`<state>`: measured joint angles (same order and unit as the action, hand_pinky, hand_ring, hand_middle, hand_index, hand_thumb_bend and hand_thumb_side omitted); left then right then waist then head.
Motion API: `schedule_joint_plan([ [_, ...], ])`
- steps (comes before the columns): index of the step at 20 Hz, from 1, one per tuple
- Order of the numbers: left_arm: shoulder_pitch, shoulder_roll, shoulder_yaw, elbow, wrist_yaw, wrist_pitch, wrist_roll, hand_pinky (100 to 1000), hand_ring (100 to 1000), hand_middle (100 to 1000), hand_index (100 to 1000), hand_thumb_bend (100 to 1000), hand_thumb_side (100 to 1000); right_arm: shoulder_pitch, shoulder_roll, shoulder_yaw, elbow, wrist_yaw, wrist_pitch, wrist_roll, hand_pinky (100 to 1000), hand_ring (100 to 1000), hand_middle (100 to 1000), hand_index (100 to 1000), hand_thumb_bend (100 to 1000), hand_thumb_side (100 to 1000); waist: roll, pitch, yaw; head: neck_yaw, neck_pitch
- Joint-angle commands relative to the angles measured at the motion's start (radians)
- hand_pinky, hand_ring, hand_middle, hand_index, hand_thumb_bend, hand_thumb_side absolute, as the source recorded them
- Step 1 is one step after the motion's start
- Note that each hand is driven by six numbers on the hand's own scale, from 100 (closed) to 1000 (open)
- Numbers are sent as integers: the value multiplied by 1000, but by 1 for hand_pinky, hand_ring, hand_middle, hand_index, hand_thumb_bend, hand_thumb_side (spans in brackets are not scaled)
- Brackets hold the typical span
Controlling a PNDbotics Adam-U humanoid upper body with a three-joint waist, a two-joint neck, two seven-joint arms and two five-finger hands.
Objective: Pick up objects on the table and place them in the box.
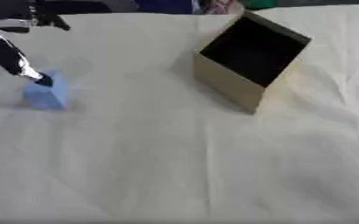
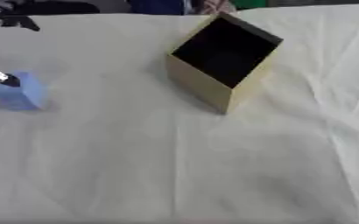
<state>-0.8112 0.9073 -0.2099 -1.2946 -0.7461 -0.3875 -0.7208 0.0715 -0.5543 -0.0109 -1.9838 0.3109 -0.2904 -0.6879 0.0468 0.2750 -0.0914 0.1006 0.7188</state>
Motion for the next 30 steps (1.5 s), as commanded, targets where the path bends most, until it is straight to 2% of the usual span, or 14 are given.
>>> schedule_joint_plan([
  [1, -12, 47, 5, 17, -40, -192, -186, 998, 991, 925, 1000, 700, 522, -2, -27, -3, -16, 9, 2, -1, 662, 769, 584, 727, 100, 804, -1, -14, -1, 3, -1],
  [4, -13, 46, 4, 43, -82, -188, -186, 994, 987, 922, 1000, 762, 540, -3, -27, -2, -16, 9, 2, 0, 662, 769, 584, 727, 100, 804, 0, -13, -1, 4, -1],
  [13, -15, 27, -1, 124, -152, -181, -186, 989, 977, 906, 1000, 799, 591, -5, -22, 0, -16, 12, 4, -1, 661, 769, 584, 727, 100, 806, -1, -7, -5, 5, -4],
  [19, -7, 17, -10, 139, -162, -166, -186, 984, 959, 852, 1000, 837, 650, -6, -19, 1, -16, 13, 6, -1, 660, 769, 584, 727, 100, 808, -1, -4, -6, 6, -6],
  [21, -3, 13, -6, 146, -172, -145, -186, 977, 944, 813, 1000, 825, 639, -6, -17, 1, -16, 13, 7, -2, 660, 769, 584, 727, 100, 808, -2, -3, -7, 6, -8],
  [26, -1, -5, 6, 174, -195, -90, -186, 971, 934, 803, 1000, 796, 599, -7, -12, 1, -16, 15, 8, -2, 660, 769, 584, 727, 100, 809, -4, 0, -9, 7, -13],
  [30, -2, -20, 9, 201, -210, -75, -186, 969, 930, 800, 1000, 776, 583, -9, -8, 1, -16, 16, 10, -3, 660, 769, 584, 727, 100, 810, -5, 4, -11, 9, -15],
])
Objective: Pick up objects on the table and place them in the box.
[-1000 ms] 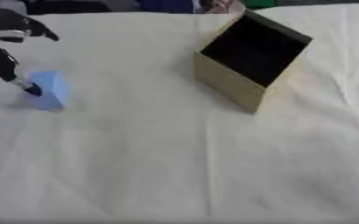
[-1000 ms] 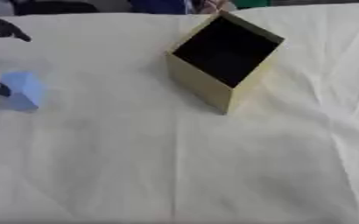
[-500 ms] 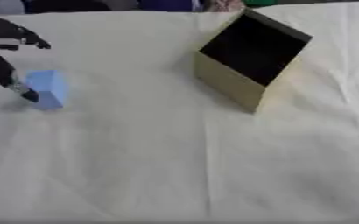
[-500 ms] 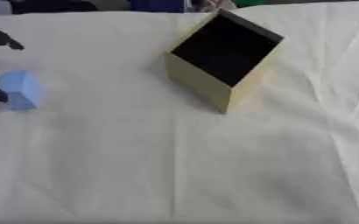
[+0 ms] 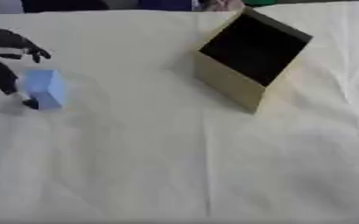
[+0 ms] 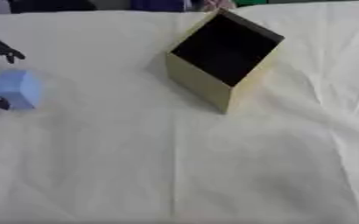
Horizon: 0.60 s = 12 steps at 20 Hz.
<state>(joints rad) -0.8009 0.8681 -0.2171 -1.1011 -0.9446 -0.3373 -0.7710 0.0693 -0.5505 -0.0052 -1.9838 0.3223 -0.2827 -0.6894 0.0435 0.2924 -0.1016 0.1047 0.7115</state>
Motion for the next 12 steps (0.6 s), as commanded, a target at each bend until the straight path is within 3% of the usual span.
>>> schedule_joint_plan([
  [1, -13, 15, 17, 12, -17, -122, -136, 966, 922, 789, 1000, 741, 592, -7, -12, -4, -16, 4, 3, -1, 660, 769, 584, 727, 100, 811, -2, -13, -1, 5, -8],
  [4, -13, 6, 20, 21, -27, -110, -136, 961, 906, 770, 960, 703, 586, -7, -10, -4, -16, 6, 3, -2, 660, 769, 584, 727, 100, 811, -3, -11, -2, 6, -8],
  [5, -13, 4, 22, 21, -29, -106, -136, 948, 884, 741, 904, 637, 594, -7, -9, -4, -16, 6, 3, -2, 660, 769, 584, 727, 100, 811, -3, -11, -3, 6, -8],
  [12, -13, -5, 28, 6, -31, -20, -62, 911, 802, 613, 748, 462, 626, -6, -6, -3, -16, 7, 5, -3, 659, 769, 584, 727, 100, 812, -3, -10, -3, 7, -10],
])
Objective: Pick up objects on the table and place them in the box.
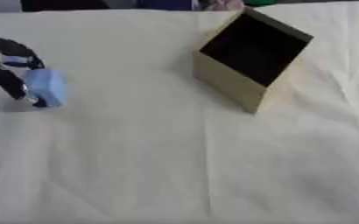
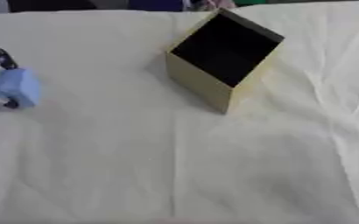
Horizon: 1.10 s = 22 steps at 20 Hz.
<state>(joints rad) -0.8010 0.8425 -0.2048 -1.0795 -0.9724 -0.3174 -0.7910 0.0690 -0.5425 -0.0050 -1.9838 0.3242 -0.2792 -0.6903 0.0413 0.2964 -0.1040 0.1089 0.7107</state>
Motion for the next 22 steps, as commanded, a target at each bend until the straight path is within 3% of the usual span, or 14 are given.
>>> schedule_joint_plan([
  [1, -13, 20, 15, -14, -4, -33, -33, 906, 787, 590, 723, 425, 622, -5, -14, -3, -16, 5, 2, -2, 659, 770, 584, 727, 100, 812, -1, -14, -1, 3, -9],
  [4, -11, 20, 15, -17, -3, -21, -17, 901, 767, 558, 691, 361, 587, -4, -12, -4, -16, 7, 3, -3, 660, 770, 584, 727, 100, 812, -1, -14, 0, 3, -7],
  [11, -15, 37, 39, -83, 48, -41, -47, 881, 744, 544, 663, 100, 315, 0, -12, -4, -16, 9, 5, -4, 660, 770, 584, 727, 100, 812, 1, -17, 4, -5, -3],
  [17, -57, 28, 66, -153, 111, -17, -64, 876, 722, 525, 648, 100, 240, 5, -16, -5, -16, 9, 5, -6, 660, 769, 585, 727, 100, 811, 2, -26, 9, -10, 1],
  [22, -119, -12, 51, -189, 132, -13, -96, 873, 706, 518, 640, 100, 224, 7, -21, -6, -16, 6, 3, -7, 661, 769, 585, 727, 100, 810, 3, -34, 9, -10, 5],
])
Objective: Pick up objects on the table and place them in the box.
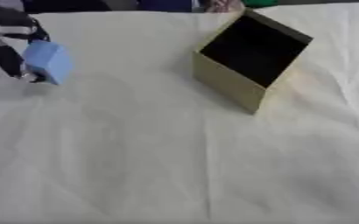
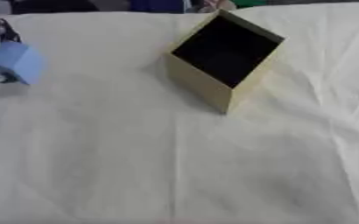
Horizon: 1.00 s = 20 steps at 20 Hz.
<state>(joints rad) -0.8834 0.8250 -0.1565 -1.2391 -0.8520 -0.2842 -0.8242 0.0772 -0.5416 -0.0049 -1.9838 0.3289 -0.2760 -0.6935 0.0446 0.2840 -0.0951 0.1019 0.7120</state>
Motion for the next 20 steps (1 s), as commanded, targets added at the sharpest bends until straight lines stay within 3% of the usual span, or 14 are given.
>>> schedule_joint_plan([
  [1, -50, -5, 0, -33, 15, -47, -69, 872, 702, 516, 639, 100, 226, 0, -23, -6, -16, 1, 0, -4, 661, 769, 585, 727, 100, 810, -1, -23, 0, -4, 4],
  [7, -80, -32, -8, -40, 19, -44, -83, 872, 702, 516, 638, 100, 227, 1, -24, -8, -16, 0, -1, -4, 661, 769, 585, 727, 100, 810, 0, -26, -1, -7, 6],
  [9, -100, -52, -16, -60, 32, -56, -71, 866, 699, 510, 633, 100, 240, -7, -30, 0, -16, -7, -3, 1, 660, 768, 585, 727, 100, 810, 0, -34, -19, 3, 8],
  [12, -166, -118, -36, -109, 72, -62, -62, 866, 700, 509, 634, 100, 252, -19, -40, 4, -16, -22, -8, 13, 661, 768, 585, 726, 100, 809, 4, -39, -38, 12, 8],
  [20, -321, -309, -36, -88, 145, 34, -52, 868, 708, 511, 651, 100, 311, -49, -53, 7, -16, -45, -19, 31, 660, 768, 586, 726, 100, 809, 9, -30, -56, 25, -7],
])
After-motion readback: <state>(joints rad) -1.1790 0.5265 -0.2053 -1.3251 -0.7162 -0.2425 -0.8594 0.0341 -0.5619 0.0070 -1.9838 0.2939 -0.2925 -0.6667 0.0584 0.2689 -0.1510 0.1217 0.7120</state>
